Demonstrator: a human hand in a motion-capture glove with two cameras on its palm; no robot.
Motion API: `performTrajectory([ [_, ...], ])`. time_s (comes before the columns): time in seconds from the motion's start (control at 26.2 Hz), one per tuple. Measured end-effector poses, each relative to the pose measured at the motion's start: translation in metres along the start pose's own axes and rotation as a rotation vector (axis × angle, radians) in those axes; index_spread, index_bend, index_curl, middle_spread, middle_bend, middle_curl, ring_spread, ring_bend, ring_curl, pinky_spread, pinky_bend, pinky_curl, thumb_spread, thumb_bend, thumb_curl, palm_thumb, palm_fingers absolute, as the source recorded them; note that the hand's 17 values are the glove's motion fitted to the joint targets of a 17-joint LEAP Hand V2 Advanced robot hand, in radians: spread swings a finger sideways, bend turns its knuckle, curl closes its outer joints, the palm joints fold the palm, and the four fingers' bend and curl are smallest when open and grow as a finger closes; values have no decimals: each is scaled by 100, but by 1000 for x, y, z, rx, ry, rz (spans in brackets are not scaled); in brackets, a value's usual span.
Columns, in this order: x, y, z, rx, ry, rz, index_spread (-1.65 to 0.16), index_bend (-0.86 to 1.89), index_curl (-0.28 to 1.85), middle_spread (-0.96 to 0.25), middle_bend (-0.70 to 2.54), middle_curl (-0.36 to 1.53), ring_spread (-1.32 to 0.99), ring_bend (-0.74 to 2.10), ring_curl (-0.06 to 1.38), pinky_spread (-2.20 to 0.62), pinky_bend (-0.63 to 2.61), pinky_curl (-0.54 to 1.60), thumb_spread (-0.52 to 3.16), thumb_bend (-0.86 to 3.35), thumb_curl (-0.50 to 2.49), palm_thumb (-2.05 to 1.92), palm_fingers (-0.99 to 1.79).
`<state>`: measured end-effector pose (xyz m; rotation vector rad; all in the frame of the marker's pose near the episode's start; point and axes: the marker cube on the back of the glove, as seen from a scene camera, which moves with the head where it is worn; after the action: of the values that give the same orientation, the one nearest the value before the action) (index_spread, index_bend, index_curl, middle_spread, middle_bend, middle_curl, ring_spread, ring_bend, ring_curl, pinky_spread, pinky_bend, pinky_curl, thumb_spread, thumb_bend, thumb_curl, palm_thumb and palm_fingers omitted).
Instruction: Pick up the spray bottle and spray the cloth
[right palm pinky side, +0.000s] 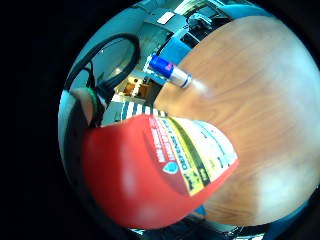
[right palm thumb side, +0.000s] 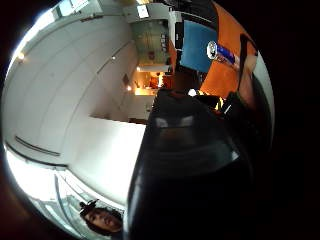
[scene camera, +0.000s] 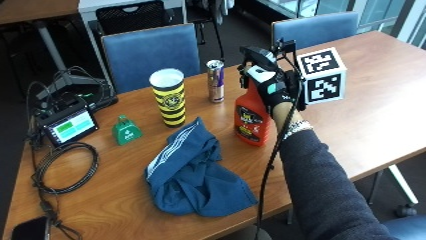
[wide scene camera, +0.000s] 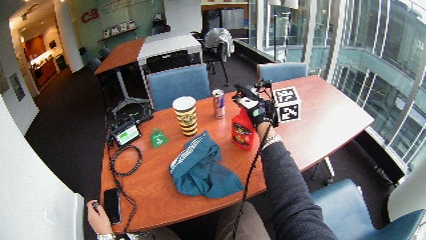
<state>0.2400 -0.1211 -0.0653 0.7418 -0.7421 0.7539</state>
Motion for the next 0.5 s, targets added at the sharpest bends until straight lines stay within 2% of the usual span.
performTrajectory([
  [0.23, -15, 3, 5, 98, 25, -71, -31, 20, 45, -26, 47, 52, -25, 54, 46, -27, 31, 36, 41, -4, 60, 99, 141],
  [0.5, -25, 9, 15, 152, 34, -111, -34, 31, 51, -27, 54, 54, -26, 56, 47, -31, 31, 37, 31, -4, 64, 93, 144],
])
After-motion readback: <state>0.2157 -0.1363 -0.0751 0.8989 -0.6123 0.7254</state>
